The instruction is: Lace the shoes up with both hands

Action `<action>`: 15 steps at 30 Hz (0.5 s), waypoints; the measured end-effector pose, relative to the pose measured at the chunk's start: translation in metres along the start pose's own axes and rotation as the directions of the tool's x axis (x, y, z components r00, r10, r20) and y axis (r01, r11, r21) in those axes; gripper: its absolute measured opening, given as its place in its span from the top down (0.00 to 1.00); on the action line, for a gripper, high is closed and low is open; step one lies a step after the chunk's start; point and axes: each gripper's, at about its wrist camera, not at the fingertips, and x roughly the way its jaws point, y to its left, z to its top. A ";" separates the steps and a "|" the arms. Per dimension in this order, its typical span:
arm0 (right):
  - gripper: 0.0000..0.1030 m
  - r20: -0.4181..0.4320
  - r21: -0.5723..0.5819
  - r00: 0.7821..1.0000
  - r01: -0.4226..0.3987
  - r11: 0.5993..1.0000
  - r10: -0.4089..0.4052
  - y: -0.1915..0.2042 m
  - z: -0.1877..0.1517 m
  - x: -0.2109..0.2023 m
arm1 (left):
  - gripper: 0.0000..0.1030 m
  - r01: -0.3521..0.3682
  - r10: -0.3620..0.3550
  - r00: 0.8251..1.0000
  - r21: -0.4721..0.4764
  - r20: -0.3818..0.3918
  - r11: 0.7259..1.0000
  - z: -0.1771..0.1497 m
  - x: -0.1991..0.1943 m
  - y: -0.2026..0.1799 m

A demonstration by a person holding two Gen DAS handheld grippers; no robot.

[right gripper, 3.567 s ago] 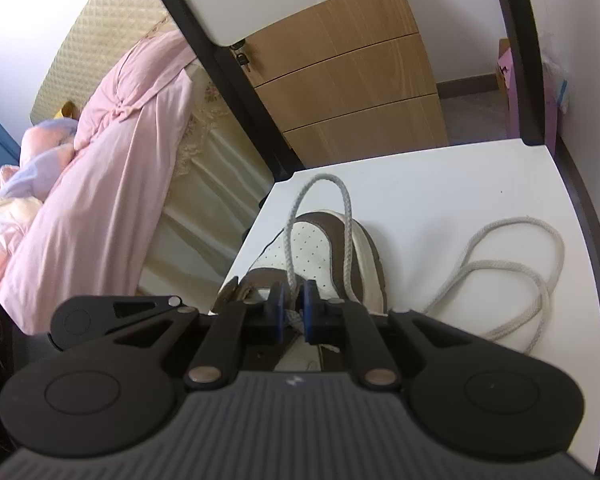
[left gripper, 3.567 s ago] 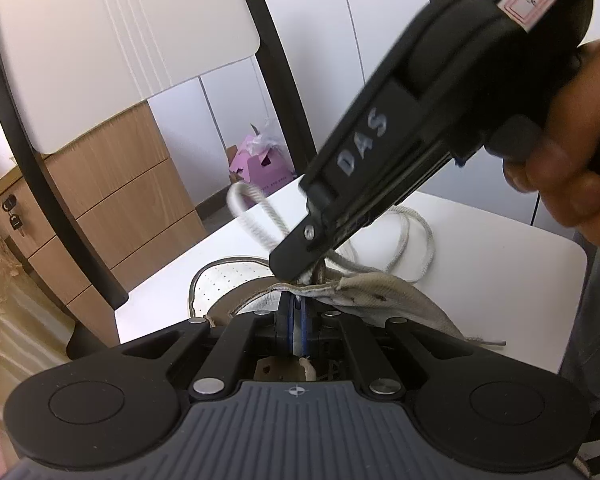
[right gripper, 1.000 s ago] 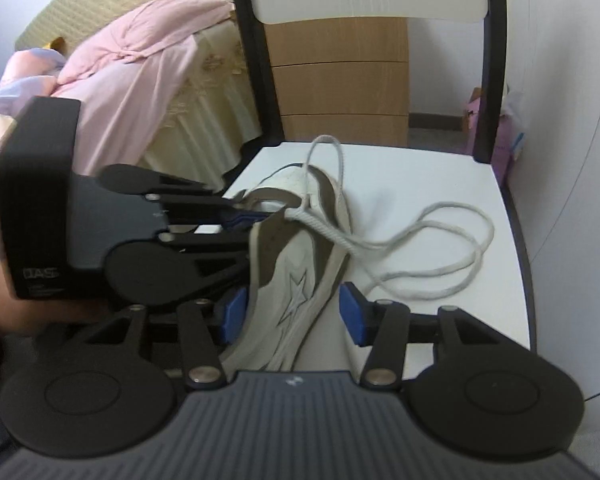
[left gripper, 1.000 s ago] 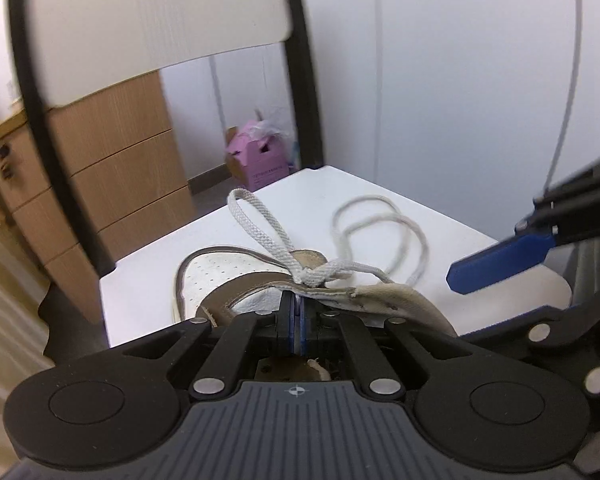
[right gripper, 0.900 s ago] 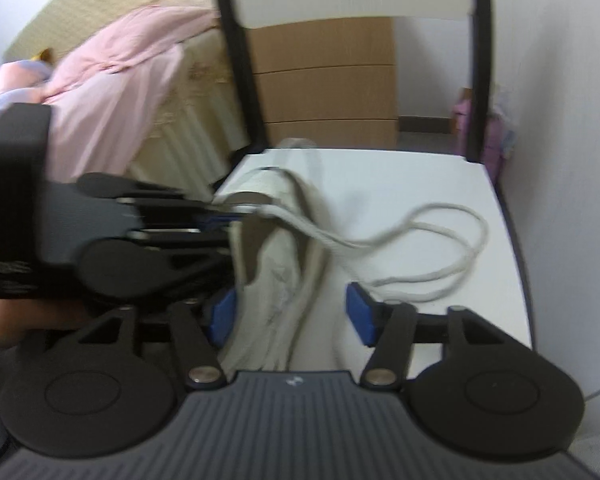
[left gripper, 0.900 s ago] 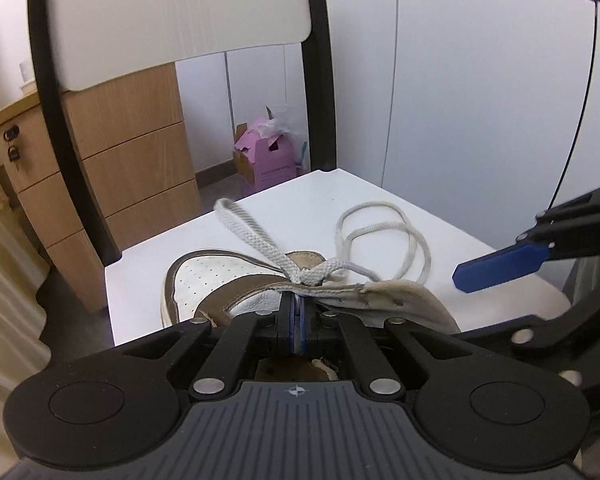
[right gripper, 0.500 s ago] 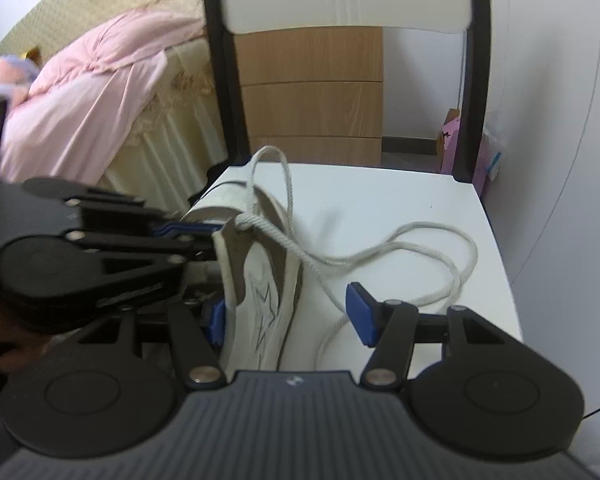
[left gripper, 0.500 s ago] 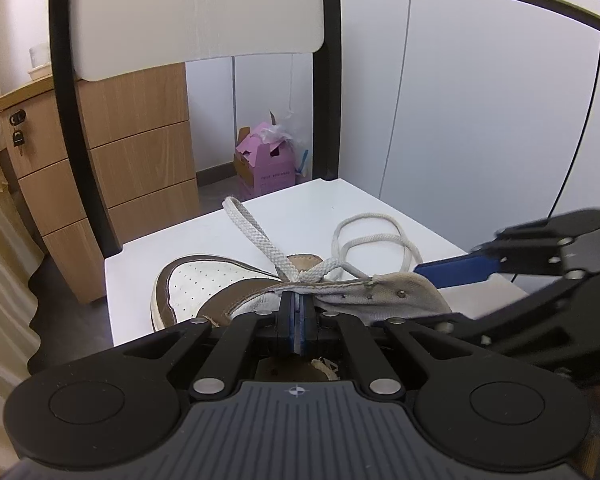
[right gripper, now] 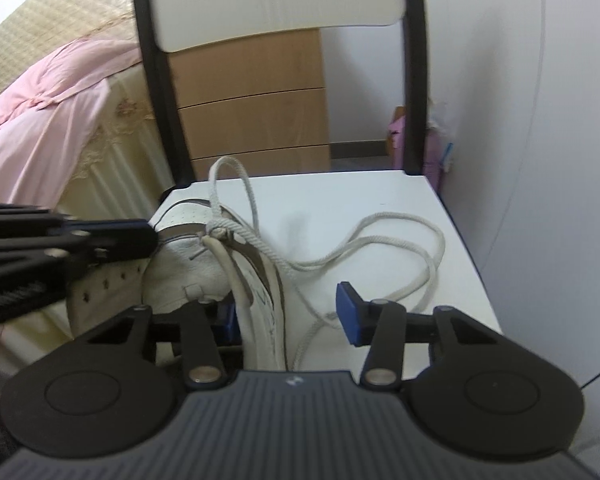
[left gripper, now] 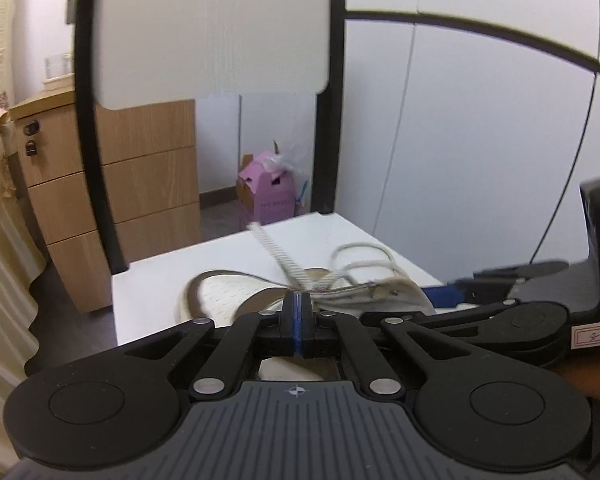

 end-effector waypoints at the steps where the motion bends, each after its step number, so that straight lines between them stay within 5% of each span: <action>1: 0.54 -0.003 0.008 1.000 0.006 1.000 -0.006 -0.001 0.000 0.000 | 0.99 0.001 -0.001 1.000 -0.016 0.004 1.000 0.001 -0.002 0.001; 6: 0.55 -0.026 -0.006 0.999 0.022 1.000 -0.023 0.000 -0.002 -0.005 | 0.90 0.049 -0.048 0.999 -0.061 0.020 0.997 0.002 -0.013 0.002; 7: 0.55 -0.025 -0.032 0.999 0.023 0.999 -0.024 0.002 -0.002 -0.008 | 0.84 0.051 -0.050 0.999 -0.062 0.018 0.997 0.000 -0.016 0.001; 9: 0.55 -0.009 -0.112 1.000 0.025 0.993 -0.026 0.010 0.001 -0.016 | 0.57 0.039 -0.037 0.999 -0.058 0.026 0.998 -0.003 -0.023 -0.001; 11: 0.55 0.018 -0.212 1.000 0.021 0.977 -0.017 0.019 0.008 -0.024 | 0.52 0.049 -0.047 0.998 -0.042 0.035 0.998 -0.006 -0.031 -0.004; 13: 0.56 0.037 -0.359 0.999 -0.011 0.933 0.026 0.030 0.016 -0.031 | 0.52 0.057 -0.057 0.998 -0.023 0.024 0.998 -0.010 -0.036 -0.008; 15: 0.56 0.004 -0.531 0.997 -0.060 0.845 0.074 0.042 0.026 -0.028 | 0.52 0.059 -0.059 0.998 0.013 0.010 0.998 -0.013 -0.037 -0.012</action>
